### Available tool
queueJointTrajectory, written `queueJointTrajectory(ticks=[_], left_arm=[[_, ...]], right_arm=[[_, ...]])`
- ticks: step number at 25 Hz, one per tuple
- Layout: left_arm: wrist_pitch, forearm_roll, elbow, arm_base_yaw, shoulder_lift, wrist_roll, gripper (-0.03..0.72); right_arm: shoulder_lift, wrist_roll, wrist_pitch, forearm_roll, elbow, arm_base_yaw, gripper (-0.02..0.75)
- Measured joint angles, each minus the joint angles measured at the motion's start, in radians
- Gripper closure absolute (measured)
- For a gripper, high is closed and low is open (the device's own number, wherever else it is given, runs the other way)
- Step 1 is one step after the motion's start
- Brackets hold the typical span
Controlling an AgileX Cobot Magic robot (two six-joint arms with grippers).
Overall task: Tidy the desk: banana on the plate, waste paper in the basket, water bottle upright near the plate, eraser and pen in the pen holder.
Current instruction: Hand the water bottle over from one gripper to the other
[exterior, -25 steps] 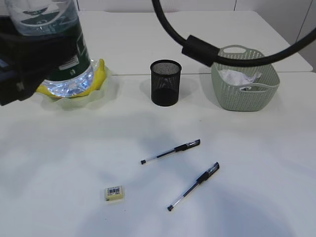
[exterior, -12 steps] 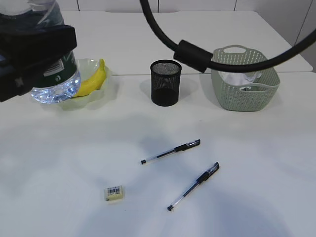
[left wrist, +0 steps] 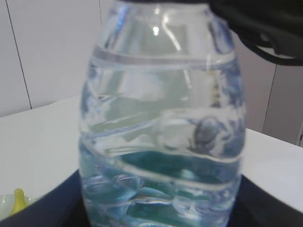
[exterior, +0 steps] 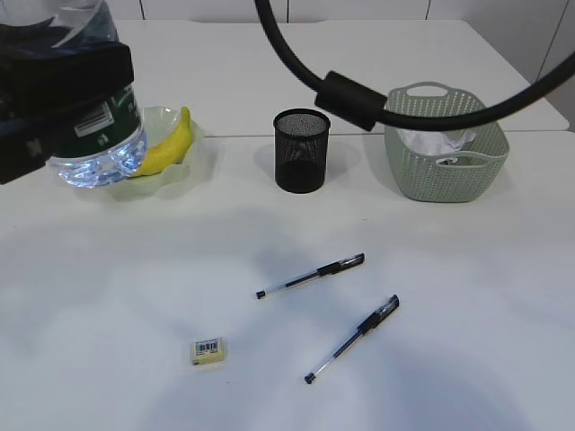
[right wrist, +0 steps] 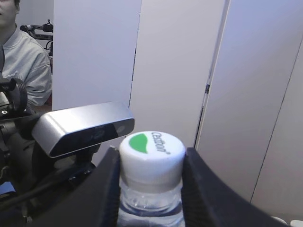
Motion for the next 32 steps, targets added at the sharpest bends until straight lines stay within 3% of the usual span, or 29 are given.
queueJointTrajectory(ticks=[17,27,32], left_arm=[[0.0,0.007,0.0,0.0,0.0,-0.004,0.26],[0.0,0.009,0.0,0.0,0.0,-0.006,0.265],[0.0,0.009,0.0,0.0,0.0,-0.006,0.266]], right_arm=[[0.0,0.008,-0.002,0.0,0.0,0.0,0.5],[0.0,0.044,-0.005,0.0,0.0,0.001,0.423],[0.0,0.051,-0.008,0.0,0.0,0.001,0.421]])
